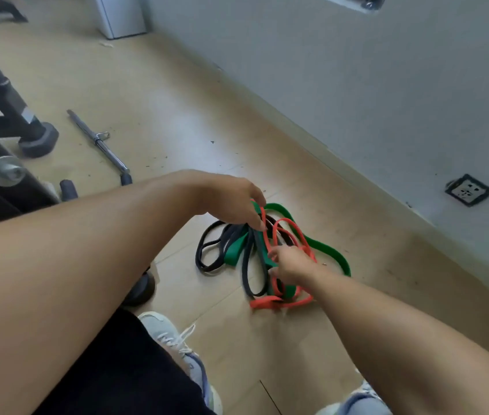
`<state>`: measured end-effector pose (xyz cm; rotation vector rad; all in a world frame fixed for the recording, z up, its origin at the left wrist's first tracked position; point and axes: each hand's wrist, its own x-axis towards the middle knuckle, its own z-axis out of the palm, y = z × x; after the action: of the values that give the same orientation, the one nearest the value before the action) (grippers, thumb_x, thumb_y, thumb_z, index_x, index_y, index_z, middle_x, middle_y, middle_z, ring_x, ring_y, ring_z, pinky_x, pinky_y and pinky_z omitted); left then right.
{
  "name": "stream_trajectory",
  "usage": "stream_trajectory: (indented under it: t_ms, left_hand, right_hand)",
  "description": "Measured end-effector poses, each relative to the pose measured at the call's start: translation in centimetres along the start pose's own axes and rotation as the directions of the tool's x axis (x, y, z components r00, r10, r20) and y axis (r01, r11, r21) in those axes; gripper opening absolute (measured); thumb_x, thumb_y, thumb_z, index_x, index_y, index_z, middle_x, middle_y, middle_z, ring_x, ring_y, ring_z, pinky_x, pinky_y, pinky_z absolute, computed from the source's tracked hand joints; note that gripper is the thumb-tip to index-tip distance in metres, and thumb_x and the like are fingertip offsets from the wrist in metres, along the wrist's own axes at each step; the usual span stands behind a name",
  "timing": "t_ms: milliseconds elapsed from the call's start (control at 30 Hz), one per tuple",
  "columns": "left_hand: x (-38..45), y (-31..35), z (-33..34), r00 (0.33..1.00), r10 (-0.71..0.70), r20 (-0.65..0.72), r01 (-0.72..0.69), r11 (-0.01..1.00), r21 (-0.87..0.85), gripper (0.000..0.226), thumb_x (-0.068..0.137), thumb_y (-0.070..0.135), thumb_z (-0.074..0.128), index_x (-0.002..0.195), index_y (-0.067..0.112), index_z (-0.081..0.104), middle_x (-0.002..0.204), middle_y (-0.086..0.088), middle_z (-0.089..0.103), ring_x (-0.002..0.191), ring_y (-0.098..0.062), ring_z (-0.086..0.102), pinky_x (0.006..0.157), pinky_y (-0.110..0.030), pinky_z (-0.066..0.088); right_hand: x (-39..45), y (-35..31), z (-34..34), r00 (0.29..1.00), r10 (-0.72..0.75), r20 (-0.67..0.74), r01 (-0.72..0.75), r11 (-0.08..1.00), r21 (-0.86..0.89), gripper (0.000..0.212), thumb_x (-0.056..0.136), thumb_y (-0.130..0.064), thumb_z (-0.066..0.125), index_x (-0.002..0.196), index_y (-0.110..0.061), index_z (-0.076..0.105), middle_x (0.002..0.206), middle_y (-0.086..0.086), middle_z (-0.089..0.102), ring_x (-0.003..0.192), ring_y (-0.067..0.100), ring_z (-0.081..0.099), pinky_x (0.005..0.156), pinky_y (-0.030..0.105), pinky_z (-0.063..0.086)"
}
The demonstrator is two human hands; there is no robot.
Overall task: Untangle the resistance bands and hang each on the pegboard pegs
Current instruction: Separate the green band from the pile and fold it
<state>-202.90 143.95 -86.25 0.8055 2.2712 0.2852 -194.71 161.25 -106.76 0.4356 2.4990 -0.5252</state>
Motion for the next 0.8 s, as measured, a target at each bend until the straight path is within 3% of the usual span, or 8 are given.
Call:
stream_trajectory:
  t_ms: [67,133,233,367,500,567,700,800]
  left_hand:
    - [0.3,-0.7,0.1,1.000,-0.012,0.022,0.012,1.000,-0.003,0.058,0.091,0.040,0.071,0.145,0.031,0.050,0.143,0.004,0.057,0.129,-0.021,0.053,0.111,-0.040,0.043]
    - [0.6,-1.1,0.3,0.999,-0.019,0.045,0.017,0.999,0.045,0.057,0.092,0.038,0.070,0.145,0.031,0.049,0.139,0.005,0.060,0.125,-0.020,0.055,0.108,-0.037,0.044]
    - [0.8,-1.6,0.5,0.998,-0.015,0.060,0.008,0.994,0.114,0.056,0.094,0.038,0.067,0.146,0.031,0.048,0.139,0.005,0.061,0.123,-0.020,0.056,0.103,-0.034,0.045]
    - [0.8,-2.1,0.5,0.997,-0.016,0.072,0.007,0.992,0.123,0.055,0.094,0.039,0.067,0.146,0.034,0.047,0.139,0.006,0.061,0.124,-0.020,0.055,0.106,-0.038,0.045]
    - [0.6,-2.2,0.5,0.996,-0.023,0.082,0.013,0.993,0.118,0.055,0.093,0.041,0.068,0.144,0.035,0.049,0.136,0.009,0.063,0.124,-0.019,0.056,0.109,-0.041,0.044]
    - [0.5,-2.1,0.6,0.996,-0.023,0.080,0.014,0.994,0.107,0.055,0.093,0.041,0.069,0.144,0.034,0.049,0.136,0.008,0.063,0.124,-0.020,0.056,0.109,-0.041,0.044]
    - [0.1,-1.6,0.7,0.997,-0.023,0.071,0.016,0.995,0.097,0.056,0.092,0.041,0.069,0.144,0.033,0.049,0.137,0.007,0.062,0.124,-0.021,0.056,0.109,-0.040,0.044]
    - [0.2,-1.4,0.8,0.996,-0.029,0.081,0.021,0.996,0.089,0.056,0.092,0.043,0.069,0.144,0.034,0.049,0.138,0.006,0.062,0.125,-0.021,0.055,0.109,-0.041,0.043]
  right_hand:
    - [1.2,-0.2,3.7,1.000,0.020,0.014,-0.020,1.000,0.017,0.055,0.088,-0.023,0.076,0.139,-0.018,0.057,0.131,0.004,0.064,0.118,0.027,0.063,0.099,0.039,0.054]
    - [1.9,-0.3,6.5,0.997,-0.001,0.074,0.009,0.994,-0.106,0.067,0.084,-0.030,0.081,0.143,-0.023,0.051,0.136,0.005,0.057,0.120,0.030,0.061,0.097,0.042,0.054]
    - [2.1,-0.1,9.2,0.991,-0.025,0.130,0.077,0.907,-0.415,0.051,0.100,-0.022,0.062,0.149,-0.023,0.049,0.146,0.011,0.047,0.127,0.033,0.056,0.097,0.047,0.055]
    - [1.9,0.7,10.6,0.997,-0.024,0.070,0.058,0.843,-0.534,0.041,0.103,-0.019,0.051,0.144,-0.015,0.049,0.141,0.012,0.052,0.126,0.032,0.055,0.093,0.044,0.053]
    - [1.4,1.1,9.6,0.998,-0.060,-0.003,0.053,0.895,-0.443,0.026,0.101,-0.022,0.059,0.126,-0.018,0.055,0.118,0.007,0.064,0.107,0.027,0.063,0.079,0.041,0.054]
    - [1.0,1.5,8.9,0.997,-0.074,-0.038,0.056,0.932,-0.359,0.022,0.099,-0.016,0.058,0.120,-0.022,0.055,0.110,0.005,0.063,0.100,0.025,0.063,0.081,0.041,0.058]
    - [0.2,2.2,8.9,0.976,-0.036,-0.215,-0.010,0.977,-0.211,0.062,0.091,-0.003,0.058,0.145,-0.029,0.042,0.131,0.002,0.056,0.123,0.025,0.051,0.103,0.041,0.045]
    - [0.1,2.8,9.2,0.900,0.249,-0.357,-0.246,0.968,0.056,0.079,0.090,-0.003,0.058,0.159,-0.025,0.026,0.152,0.007,0.044,0.143,0.028,0.039,0.117,0.043,0.035]
